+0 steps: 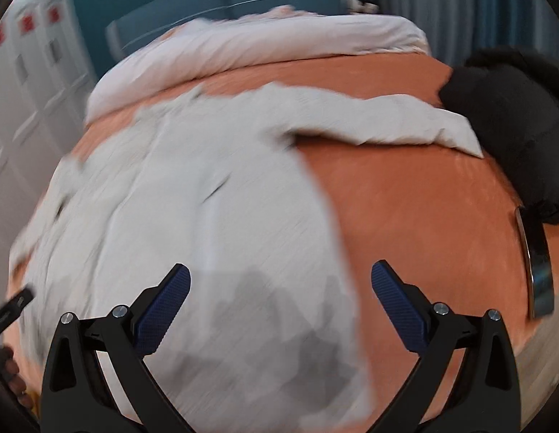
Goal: Fold large clothes
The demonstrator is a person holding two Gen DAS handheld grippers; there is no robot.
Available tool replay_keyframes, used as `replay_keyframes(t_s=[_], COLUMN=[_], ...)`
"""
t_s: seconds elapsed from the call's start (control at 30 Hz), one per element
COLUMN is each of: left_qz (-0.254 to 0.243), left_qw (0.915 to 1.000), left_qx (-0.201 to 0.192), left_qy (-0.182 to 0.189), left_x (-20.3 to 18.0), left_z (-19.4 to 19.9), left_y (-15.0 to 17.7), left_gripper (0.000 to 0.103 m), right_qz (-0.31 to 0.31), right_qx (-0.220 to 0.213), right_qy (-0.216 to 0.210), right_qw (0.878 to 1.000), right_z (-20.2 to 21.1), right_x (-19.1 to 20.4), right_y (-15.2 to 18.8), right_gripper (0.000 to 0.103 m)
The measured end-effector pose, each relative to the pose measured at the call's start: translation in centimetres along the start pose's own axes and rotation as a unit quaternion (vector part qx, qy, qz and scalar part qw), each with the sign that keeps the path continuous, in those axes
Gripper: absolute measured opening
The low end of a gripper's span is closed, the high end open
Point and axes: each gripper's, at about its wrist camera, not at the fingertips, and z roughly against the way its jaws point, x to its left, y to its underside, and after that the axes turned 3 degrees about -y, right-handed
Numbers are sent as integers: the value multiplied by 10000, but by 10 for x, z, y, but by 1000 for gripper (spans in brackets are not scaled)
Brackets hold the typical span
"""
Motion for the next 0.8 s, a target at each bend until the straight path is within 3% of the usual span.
replay_keyframes(t_s=[0.17, 0.33, 0.47, 0.53, 0.6, 0.63, 0.67, 0.73, 0.77, 0.8], left_qz=[302, 484, 583, 653, 657, 652, 641, 631, 639, 639], left_qw=[9992, 9986, 9976, 9974, 9974, 9973, 9972, 9972, 9971, 9971], left_qx=[-198, 61, 277, 203, 154, 135, 140, 144, 140, 143], left_qy=[-141, -225, -254, -247, -265, -298, -349, -377, -382, -390], left_x=[8, 7, 9, 10, 9, 8, 8, 8, 8, 8], left_z=[-38, -94, -123, -127, -131, -133, -135, -137, -138, -140], left_y=[-53, -72, -66, -62, -59, -58, -57, -55, -56, -56], left_gripper=[96, 96, 97, 98, 98, 98, 98, 98, 98, 98], right_qz=[-1368, -2796, -3526, -3710, -3670, -3575, -3532, -3452, -3391, -3191], right_qx=[-185, -393, -528, -631, -783, -837, -846, -793, -871, -1033], right_qy=[84, 314, 437, 370, 341, 208, 126, -47, -115, -397], right_qw=[9904, 9588, 9333, 9257, 9263, 9299, 9316, 9352, 9367, 9412], right_z=[-50, -98, -124, -133, -139, -143, -146, -153, -152, -147], right_x=[-107, -210, -255, -266, -265, -262, -257, -244, -234, -216], right_y=[-65, -97, -103, -107, -118, -126, -130, -151, -162, -182], right_gripper=[98, 98, 98, 98, 97, 93, 75, 58, 33, 24])
